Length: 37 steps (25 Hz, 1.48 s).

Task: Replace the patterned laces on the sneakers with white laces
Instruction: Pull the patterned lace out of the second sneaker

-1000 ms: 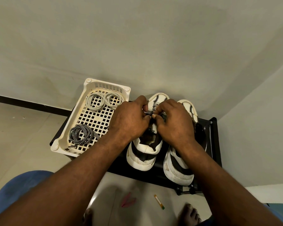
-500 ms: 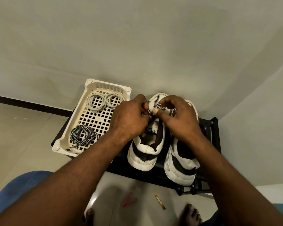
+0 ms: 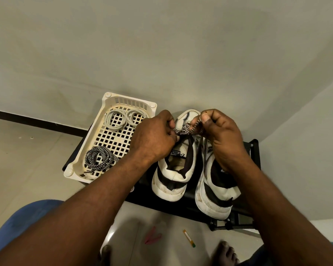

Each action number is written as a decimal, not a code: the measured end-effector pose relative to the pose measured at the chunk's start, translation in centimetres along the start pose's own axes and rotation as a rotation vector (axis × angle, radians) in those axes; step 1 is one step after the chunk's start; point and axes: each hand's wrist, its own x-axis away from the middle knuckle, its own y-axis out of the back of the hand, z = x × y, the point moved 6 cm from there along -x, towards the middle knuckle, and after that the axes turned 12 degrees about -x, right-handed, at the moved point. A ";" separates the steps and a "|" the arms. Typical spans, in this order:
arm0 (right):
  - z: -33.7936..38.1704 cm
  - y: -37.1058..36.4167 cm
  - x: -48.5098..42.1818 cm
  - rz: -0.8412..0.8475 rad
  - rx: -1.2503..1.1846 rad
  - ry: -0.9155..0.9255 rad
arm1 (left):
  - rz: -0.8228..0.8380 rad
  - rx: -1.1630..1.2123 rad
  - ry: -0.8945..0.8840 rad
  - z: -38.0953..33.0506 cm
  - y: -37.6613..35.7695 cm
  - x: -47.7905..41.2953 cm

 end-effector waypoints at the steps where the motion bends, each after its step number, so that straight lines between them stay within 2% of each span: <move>1: -0.2 0.2 -0.1 -0.032 0.155 0.031 | 0.003 -0.005 -0.005 0.0 -0.1 0.0; 4: -1.0 -0.2 -0.1 -0.023 0.768 0.165 | 0.022 0.023 -0.018 -0.1 -0.3 0.1; 5: -1.3 -0.5 -0.1 0.001 0.892 0.192 | 0.031 0.034 -0.021 -0.1 -0.3 0.1; 8: -1.4 -0.9 -0.2 0.046 1.035 0.288 | 0.044 0.042 -0.025 0.1 -0.2 0.0; 11: -2.2 -1.0 -0.5 0.098 1.134 0.244 | 0.047 0.043 -0.036 -0.1 -0.2 0.1; 12: -2.2 -1.0 -0.5 0.102 1.047 0.219 | 0.046 0.039 -0.038 -0.2 -0.2 0.1; 13: -1.9 -0.9 -0.5 0.095 0.847 0.172 | 0.045 0.041 -0.035 -0.1 -0.2 0.1; 14: -1.4 -0.8 -0.4 0.086 0.529 0.121 | 0.047 0.051 -0.024 0.1 -0.2 0.0; 16: 0.2 -0.4 0.0 0.061 -0.323 0.016 | 0.052 0.057 -0.009 0.2 -0.1 -0.1; 17: 0.7 0.0 0.1 0.040 -0.607 -0.019 | 0.059 0.050 -0.010 0.2 -0.2 -0.1; 18: 1.1 0.4 0.2 -0.005 -0.686 -0.022 | 0.061 0.040 -0.016 0.2 -0.2 -0.1; 19: 1.2 0.9 0.0 -0.064 -0.554 -0.001 | 0.057 0.027 -0.021 0.1 -0.2 -0.1; 21: 0.9 1.6 -0.3 -0.159 0.080 0.045 | 0.048 0.010 -0.030 -0.1 -0.2 0.0; 23: -0.1 1.2 -0.3 -0.126 0.637 0.082 | 0.041 0.020 -0.033 -0.2 -0.1 0.1; 26: -1.3 -0.6 -0.1 0.025 1.011 0.146 | 0.036 0.040 -0.027 -0.2 0.0 0.0; 28: -1.6 -1.1 -0.2 0.054 1.016 0.200 | 0.031 0.033 -0.029 -0.2 0.1 0.0; 29: -1.3 -1.0 -0.3 0.023 0.836 0.185 | 0.034 0.032 -0.025 -0.1 0.1 0.0; 32: 1.3 0.4 -0.4 -0.079 -0.327 0.011 | 0.058 0.038 -0.019 0.1 0.1 -0.1; 33: 2.0 1.4 -0.5 -0.116 -0.525 0.013 | 0.060 0.036 -0.022 0.2 0.1 -0.2; 34: 2.7 2.5 -0.6 -0.192 -0.512 0.036 | 0.061 0.026 -0.031 0.1 0.0 -0.2; 35: 2.9 3.8 -0.6 -0.288 -0.300 0.066 | 0.066 0.002 -0.053 -0.1 -0.1 -0.2; 37: 2.5 5.4 -0.3 -0.407 0.369 0.094 | 0.082 -0.090 -0.128 -1.0 -0.4 0.1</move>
